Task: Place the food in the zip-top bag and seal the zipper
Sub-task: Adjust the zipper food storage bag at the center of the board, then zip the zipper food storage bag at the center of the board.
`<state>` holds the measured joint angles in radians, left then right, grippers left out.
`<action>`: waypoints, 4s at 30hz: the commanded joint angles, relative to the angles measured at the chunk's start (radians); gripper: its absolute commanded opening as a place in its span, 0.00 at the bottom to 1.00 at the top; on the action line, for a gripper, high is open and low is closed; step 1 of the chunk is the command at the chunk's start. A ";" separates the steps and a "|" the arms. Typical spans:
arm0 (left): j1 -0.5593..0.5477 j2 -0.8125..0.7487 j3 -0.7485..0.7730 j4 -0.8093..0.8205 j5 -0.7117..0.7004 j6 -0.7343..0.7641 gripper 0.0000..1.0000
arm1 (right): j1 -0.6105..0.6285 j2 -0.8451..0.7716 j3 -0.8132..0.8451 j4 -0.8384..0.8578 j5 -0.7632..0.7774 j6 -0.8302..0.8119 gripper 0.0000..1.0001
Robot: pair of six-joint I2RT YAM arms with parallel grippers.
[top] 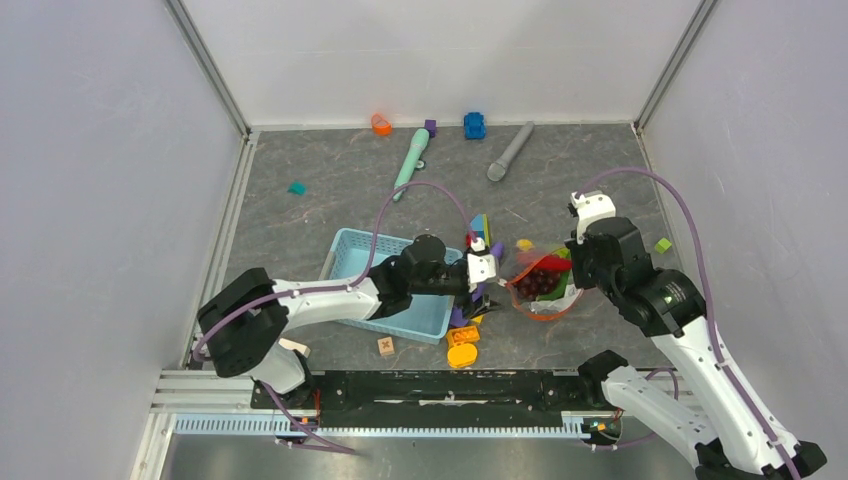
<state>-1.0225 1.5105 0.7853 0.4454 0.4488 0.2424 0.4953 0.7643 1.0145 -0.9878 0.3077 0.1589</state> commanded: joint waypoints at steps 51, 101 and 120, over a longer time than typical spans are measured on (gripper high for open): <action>-0.063 -0.184 0.296 -0.315 0.034 -0.183 0.02 | 0.000 -0.271 -0.041 0.418 -0.936 -0.256 0.87; -0.063 -0.302 0.112 -0.225 -0.385 -0.351 0.02 | 0.001 -0.118 -0.142 0.270 -0.709 -0.243 0.00; -0.064 -0.215 0.162 -0.277 -0.902 -0.477 0.02 | 0.000 -0.100 -0.117 0.164 -0.541 -0.204 0.00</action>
<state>-1.1015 1.2900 0.8959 0.1566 -0.2508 -0.1856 0.4973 0.6655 0.8795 -0.7422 -0.3092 -0.0597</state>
